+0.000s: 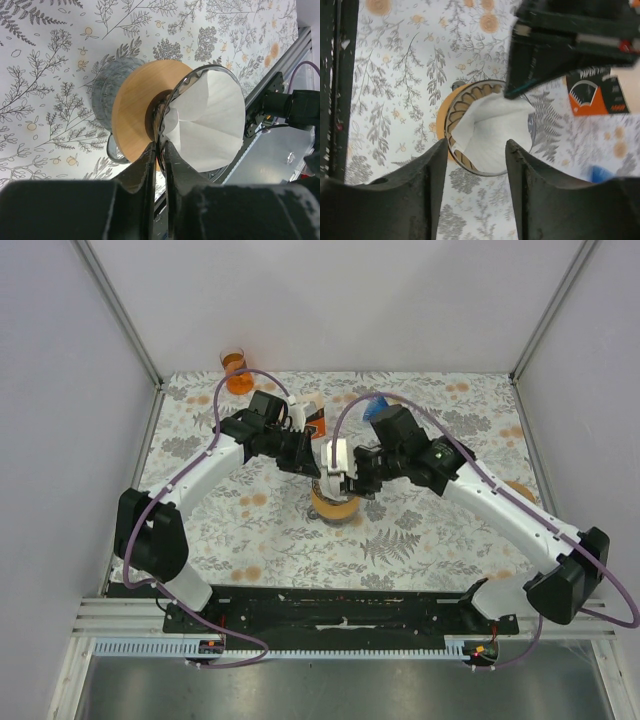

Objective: Place the coffee filter in the dripper
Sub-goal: Place the coffee filter in the coffee dripper.

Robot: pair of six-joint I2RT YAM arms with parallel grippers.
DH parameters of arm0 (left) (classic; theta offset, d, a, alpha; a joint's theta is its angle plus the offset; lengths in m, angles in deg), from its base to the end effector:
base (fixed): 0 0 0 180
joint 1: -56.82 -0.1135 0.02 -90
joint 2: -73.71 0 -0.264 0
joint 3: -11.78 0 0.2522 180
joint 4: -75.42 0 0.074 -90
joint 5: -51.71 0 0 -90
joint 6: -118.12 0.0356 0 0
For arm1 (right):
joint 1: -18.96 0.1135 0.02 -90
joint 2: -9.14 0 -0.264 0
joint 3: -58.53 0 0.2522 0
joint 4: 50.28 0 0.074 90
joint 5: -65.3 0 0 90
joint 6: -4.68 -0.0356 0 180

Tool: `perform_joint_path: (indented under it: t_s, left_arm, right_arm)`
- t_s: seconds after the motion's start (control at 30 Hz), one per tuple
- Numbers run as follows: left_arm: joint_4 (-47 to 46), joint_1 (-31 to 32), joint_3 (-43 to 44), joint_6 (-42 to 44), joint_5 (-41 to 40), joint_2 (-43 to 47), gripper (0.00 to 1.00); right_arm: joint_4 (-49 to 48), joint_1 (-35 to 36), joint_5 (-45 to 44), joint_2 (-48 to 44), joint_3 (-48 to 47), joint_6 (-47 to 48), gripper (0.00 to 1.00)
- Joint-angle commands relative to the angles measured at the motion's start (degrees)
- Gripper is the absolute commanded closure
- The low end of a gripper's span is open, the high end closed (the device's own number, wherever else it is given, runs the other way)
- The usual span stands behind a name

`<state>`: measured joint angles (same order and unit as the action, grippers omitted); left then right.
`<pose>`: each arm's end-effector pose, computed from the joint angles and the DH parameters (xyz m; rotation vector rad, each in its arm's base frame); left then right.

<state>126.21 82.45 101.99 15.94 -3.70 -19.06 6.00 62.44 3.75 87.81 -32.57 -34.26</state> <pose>0.3036 -0.1680 0.2830 0.5584 2.4956 -1.0223 0.1990 0.2121 0.3537 -1.8276 1.3556 0.5085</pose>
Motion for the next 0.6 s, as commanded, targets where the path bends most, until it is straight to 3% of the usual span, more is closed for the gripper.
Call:
perform_joint_path:
  t_s: [0.0,0.07,0.33,0.47,0.57]
  left_arm:
    - [0.05,0.12,2.13,2.96,1.09,0.57,0.81]
    - [0.14,0.21,2.30,3.04,1.36,0.66,0.77]
    - [0.84,0.12,3.01,3.66,1.89,1.01,0.56]
    - [1.46,0.21,3.89,4.27,2.15,1.01,0.49]
    - [2.07,0.12,4.50,4.63,2.15,1.10,0.47]
  right_arm:
    - [-3.85,-3.66,-0.65,4.19,-4.74,-23.52,0.51]
    - [-3.68,-3.93,-7.76,6.57,-5.62,-28.37,0.54]
    - [-4.82,-6.48,-18.95,8.86,-6.95,-37.18,0.30]
    - [-4.82,-7.36,-19.48,10.97,-7.03,-39.46,0.29]
    - [-5.78,-7.36,-17.47,11.33,-6.86,-40.25,0.36]
